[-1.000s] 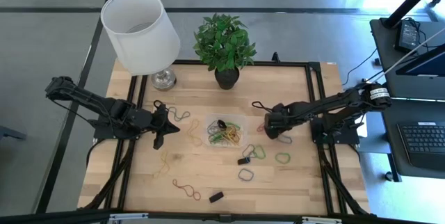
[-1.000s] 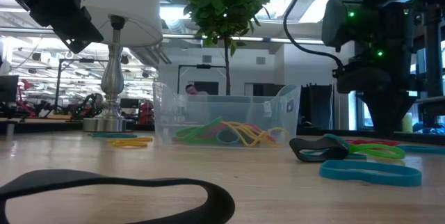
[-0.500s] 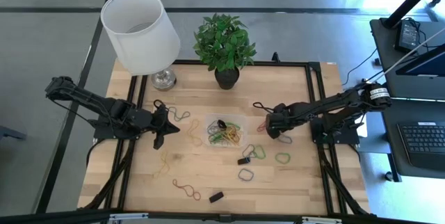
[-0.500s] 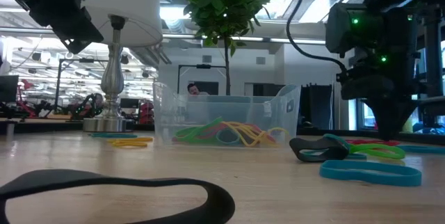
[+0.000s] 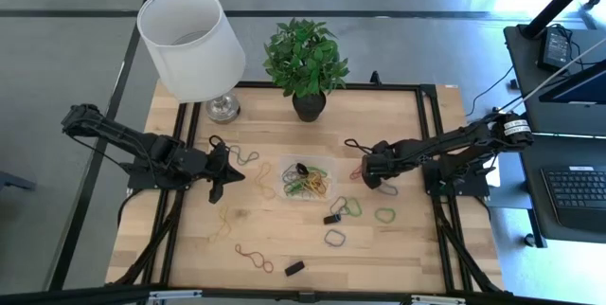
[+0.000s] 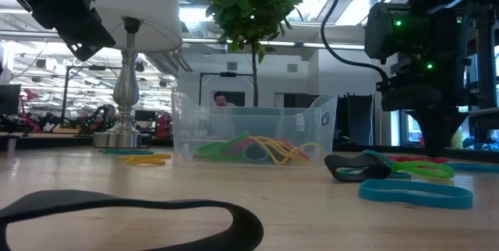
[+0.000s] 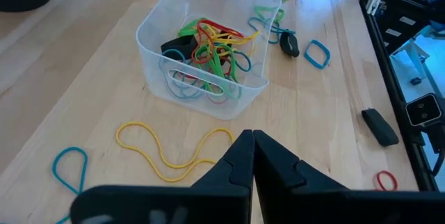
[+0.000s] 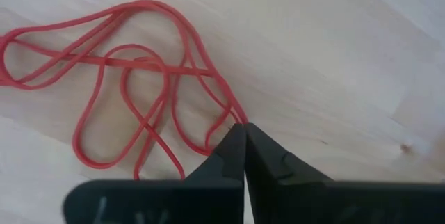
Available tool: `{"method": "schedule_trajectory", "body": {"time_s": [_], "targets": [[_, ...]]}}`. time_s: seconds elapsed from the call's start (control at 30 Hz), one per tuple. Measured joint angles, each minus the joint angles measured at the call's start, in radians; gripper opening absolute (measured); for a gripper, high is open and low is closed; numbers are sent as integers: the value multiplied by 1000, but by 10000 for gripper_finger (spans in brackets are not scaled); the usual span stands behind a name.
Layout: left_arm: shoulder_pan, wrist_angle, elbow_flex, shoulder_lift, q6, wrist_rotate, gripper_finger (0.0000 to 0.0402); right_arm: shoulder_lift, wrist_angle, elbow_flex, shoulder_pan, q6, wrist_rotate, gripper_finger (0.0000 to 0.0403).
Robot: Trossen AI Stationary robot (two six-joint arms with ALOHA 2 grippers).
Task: Pick and place rubber bands into bin
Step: Put the red rubber band into the transparent container
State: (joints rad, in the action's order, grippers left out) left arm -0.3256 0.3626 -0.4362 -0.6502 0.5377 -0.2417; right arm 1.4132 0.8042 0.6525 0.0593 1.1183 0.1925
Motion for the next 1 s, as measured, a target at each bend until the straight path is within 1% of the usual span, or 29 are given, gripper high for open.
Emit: {"method": "schedule_trajectory", "body": {"time_s": [0.3,0.4,0.53,0.83,1.0], "targets": [[0,0,0,0,0,0,3,0,21,0,0,0,0,2],[0,0,0,0,0,0,3,0,20,0,0,-1,12,7],[0,0,0,0,0,0,3,0,0,0,0,-3,24,32],[0,0,0,0,0,0,3,0,-20,-28,0,0,25,107],[0,0,0,0,0,0,3,0,-28,-44,0,4,27,118]]}}
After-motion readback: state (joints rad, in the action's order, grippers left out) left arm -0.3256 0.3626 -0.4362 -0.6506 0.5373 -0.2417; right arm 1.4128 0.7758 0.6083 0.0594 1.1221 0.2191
